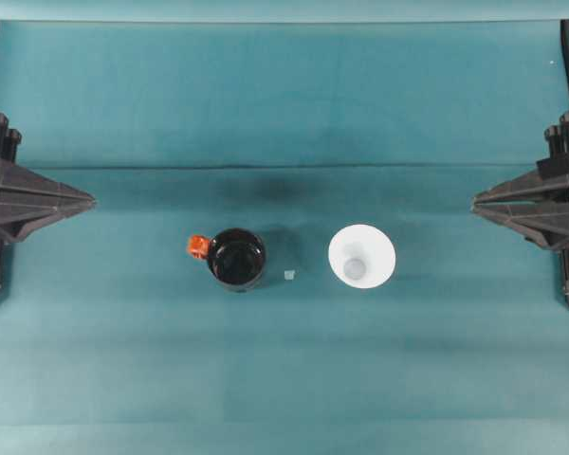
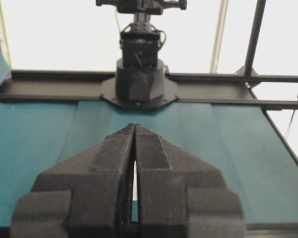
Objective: Put the paper cup into the moved red handle cup holder.
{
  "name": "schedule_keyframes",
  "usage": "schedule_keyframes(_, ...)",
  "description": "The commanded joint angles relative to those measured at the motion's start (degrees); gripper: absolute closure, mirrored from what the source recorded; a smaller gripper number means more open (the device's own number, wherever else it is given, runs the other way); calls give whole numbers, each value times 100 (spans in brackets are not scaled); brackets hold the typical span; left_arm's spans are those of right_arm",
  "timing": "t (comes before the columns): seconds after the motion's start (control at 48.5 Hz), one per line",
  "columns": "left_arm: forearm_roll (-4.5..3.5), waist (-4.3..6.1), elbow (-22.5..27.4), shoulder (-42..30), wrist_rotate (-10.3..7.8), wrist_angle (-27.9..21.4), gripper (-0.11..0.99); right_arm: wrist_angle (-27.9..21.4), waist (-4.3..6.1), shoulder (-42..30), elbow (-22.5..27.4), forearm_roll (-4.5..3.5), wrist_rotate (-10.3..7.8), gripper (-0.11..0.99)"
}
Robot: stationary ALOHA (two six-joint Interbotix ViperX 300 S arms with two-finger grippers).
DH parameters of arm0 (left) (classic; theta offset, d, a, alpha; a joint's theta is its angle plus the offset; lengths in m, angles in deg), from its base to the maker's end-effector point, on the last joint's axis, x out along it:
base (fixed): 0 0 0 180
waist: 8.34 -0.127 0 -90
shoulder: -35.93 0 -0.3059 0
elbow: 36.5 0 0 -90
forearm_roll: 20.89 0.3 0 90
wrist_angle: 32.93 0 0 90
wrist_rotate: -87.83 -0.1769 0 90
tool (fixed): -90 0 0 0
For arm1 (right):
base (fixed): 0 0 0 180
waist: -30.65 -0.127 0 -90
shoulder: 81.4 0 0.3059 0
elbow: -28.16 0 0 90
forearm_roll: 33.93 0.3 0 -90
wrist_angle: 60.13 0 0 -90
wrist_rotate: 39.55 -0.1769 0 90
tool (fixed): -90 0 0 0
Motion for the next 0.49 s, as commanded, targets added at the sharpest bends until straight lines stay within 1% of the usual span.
schedule_keyframes(0.0, 35, 114, 483, -343, 299, -220, 85, 9, -97, -70, 70, 35, -44, 88)
schedule_keyframes(0.021, 35, 123, 554, -422, 369, -325, 85, -18, -158, -70, 105, 105, -53, 88)
schedule_keyframes(0.062, 44, 141, 712, -571, 510, -527, 85, -114, -211, -70, 149, 229, -123, 88)
schedule_keyframes(0.103, 53, 158, 853, -721, 598, -738, 85, -264, -229, -88, 202, 325, -220, 92)
schedule_keyframes(0.124, 70, 176, 905, -791, 642, -826, 85, -334, -246, -105, 220, 360, -281, 93)
schedule_keyframes(0.206, 79, 290, 1090, -1055, 703, -1125, 85, -686, -316, -149, 316, 369, -492, 98)
schedule_keyframes(0.227, 79, 308, 1125, -1116, 703, -1178, 85, -765, -325, -158, 334, 378, -536, 98)
schedule_keyframes(0.268, 70, 334, 1187, -1230, 712, -1292, 85, -923, -334, -176, 360, 369, -598, 98)
schedule_keyframes(0.33, 79, 369, 1274, -1406, 721, -1494, 85, -1107, -334, -229, 404, 369, -642, 98)
schedule_keyframes(0.392, 79, 369, 1336, -1556, 712, -1740, 85, -1257, -334, -272, 448, 369, -650, 98)
schedule_keyframes(0.412, 79, 369, 1371, -1608, 721, -1854, 85, -1318, -334, -299, 475, 378, -650, 98)
schedule_keyframes(0.474, 70, 369, 1468, -1784, 703, -2215, 85, -1424, -334, -352, 510, 369, -650, 98)
